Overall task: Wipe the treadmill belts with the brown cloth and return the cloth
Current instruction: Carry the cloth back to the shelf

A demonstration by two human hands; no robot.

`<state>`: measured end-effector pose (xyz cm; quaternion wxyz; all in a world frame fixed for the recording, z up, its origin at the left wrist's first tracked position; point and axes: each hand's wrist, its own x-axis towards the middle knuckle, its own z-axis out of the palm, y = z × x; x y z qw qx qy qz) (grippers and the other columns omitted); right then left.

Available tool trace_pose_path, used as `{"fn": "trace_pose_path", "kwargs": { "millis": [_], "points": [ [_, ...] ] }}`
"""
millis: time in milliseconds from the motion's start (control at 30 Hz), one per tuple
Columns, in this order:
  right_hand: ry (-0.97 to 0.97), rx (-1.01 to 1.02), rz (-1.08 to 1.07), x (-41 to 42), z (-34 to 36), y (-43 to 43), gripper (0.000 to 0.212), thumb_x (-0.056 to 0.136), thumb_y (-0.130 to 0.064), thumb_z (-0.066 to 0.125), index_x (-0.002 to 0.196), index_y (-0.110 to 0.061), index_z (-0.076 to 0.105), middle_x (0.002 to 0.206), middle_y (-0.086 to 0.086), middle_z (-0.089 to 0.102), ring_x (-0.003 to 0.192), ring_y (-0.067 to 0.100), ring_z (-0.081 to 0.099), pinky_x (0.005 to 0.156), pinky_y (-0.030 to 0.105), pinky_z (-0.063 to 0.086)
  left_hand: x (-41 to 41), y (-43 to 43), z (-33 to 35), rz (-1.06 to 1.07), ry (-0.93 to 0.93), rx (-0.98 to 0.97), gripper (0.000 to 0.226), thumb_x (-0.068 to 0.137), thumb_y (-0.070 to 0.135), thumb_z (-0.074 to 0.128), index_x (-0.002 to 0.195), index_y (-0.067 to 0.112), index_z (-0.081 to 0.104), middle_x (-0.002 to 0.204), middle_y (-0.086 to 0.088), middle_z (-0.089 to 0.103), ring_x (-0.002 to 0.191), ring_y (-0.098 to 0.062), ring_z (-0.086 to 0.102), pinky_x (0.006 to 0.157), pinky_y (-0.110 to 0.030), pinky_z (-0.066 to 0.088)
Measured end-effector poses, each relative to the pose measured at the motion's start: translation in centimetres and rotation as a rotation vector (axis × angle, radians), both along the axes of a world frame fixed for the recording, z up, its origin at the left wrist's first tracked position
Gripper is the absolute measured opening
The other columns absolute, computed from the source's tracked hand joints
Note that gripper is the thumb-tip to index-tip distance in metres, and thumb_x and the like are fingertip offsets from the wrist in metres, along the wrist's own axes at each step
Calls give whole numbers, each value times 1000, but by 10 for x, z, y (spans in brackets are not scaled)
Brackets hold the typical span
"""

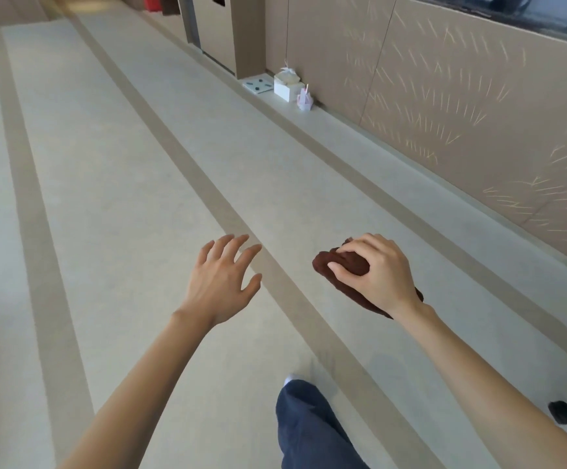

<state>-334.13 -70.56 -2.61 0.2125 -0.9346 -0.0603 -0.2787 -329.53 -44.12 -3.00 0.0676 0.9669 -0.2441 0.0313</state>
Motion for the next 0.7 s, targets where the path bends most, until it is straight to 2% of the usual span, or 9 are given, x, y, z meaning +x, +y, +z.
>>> {"fn": "trace_pose_path", "kwargs": {
  "millis": [167,300,433,700],
  "points": [
    [1,11,0,115,28,-33,22,71,-39,72,78,-19,72,79,-5,67,77,22,64,69,34,49,103,-35,20,14,-39,-28,64,84,52,22,134,22,49,141,-4,46,132,-27,37,108,-42,26],
    [-45,20,37,193,42,-50,22,71,-39,73,78,-18,72,80,-4,67,76,22,64,68,37,50,173,-49,29,82,-61,-74,63,84,51,23,131,22,52,138,-4,48,129,-28,40,106,-43,28],
    [-44,46,44,255,31,-53,22,71,-40,73,79,-19,72,83,-4,67,79,21,64,70,37,50,229,-55,24,100,-53,-94,60,85,50,26,129,20,54,136,-5,51,127,-29,43,104,-44,32],
    [4,54,33,391,0,-33,21,70,-39,75,77,-20,71,81,-6,66,77,20,64,69,34,49,368,-37,0,88,2,-46,66,84,54,19,134,24,49,140,-3,47,132,-26,37,109,-43,26]
  ]
}}
